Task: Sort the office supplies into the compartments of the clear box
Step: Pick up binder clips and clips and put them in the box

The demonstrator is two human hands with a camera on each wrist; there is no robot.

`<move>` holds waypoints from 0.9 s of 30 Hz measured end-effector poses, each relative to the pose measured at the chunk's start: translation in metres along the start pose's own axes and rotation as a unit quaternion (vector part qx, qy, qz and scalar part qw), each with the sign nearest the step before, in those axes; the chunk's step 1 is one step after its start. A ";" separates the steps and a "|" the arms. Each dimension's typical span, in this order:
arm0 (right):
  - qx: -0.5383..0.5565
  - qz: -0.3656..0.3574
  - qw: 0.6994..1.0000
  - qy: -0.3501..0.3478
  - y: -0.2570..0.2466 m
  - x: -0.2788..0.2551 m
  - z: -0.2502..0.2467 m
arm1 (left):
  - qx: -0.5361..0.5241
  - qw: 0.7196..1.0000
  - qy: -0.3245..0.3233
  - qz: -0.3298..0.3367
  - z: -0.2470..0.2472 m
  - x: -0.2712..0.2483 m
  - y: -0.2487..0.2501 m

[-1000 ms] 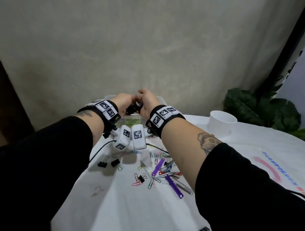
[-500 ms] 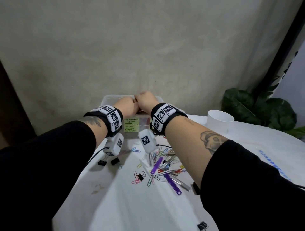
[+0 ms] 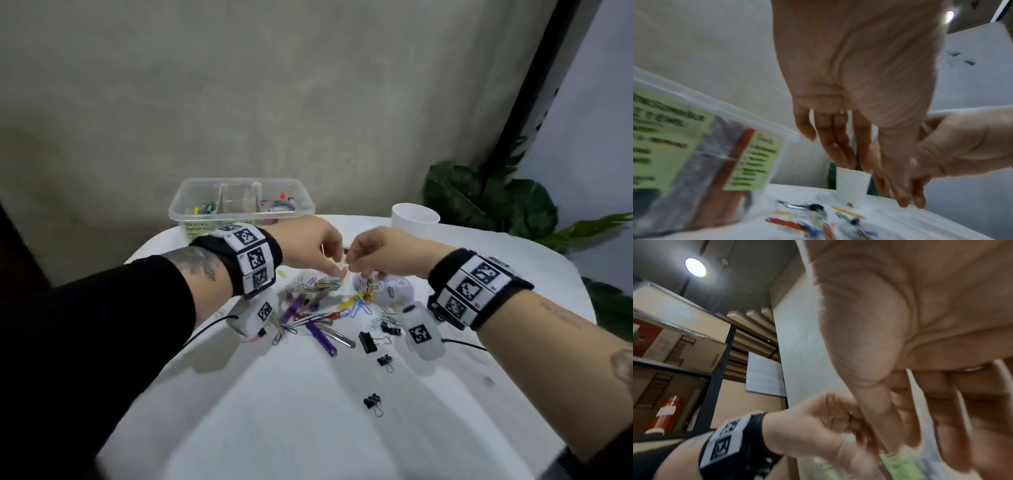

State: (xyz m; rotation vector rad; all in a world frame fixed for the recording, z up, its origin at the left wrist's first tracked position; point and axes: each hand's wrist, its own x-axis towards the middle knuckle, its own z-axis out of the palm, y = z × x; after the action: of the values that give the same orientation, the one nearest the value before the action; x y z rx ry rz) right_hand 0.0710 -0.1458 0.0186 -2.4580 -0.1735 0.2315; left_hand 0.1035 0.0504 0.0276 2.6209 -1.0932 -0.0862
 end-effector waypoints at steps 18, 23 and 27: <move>-0.129 0.075 0.986 -0.067 0.058 -0.055 0.035 | 0.002 0.993 -0.112 -0.042 0.099 0.003 0.089; -0.013 0.125 0.991 -0.045 0.058 -0.054 0.035 | -0.105 0.979 -0.118 -0.130 0.101 0.005 0.090; 0.254 0.172 0.951 0.026 0.067 -0.059 0.028 | -0.226 0.948 -0.097 -0.201 0.095 0.005 0.081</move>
State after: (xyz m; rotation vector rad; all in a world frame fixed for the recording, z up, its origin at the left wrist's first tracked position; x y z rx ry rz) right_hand 0.0126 -0.1922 -0.0377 -1.9610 0.3090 0.3162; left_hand 0.0361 -0.0306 -0.0384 2.3954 -0.4893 -0.6159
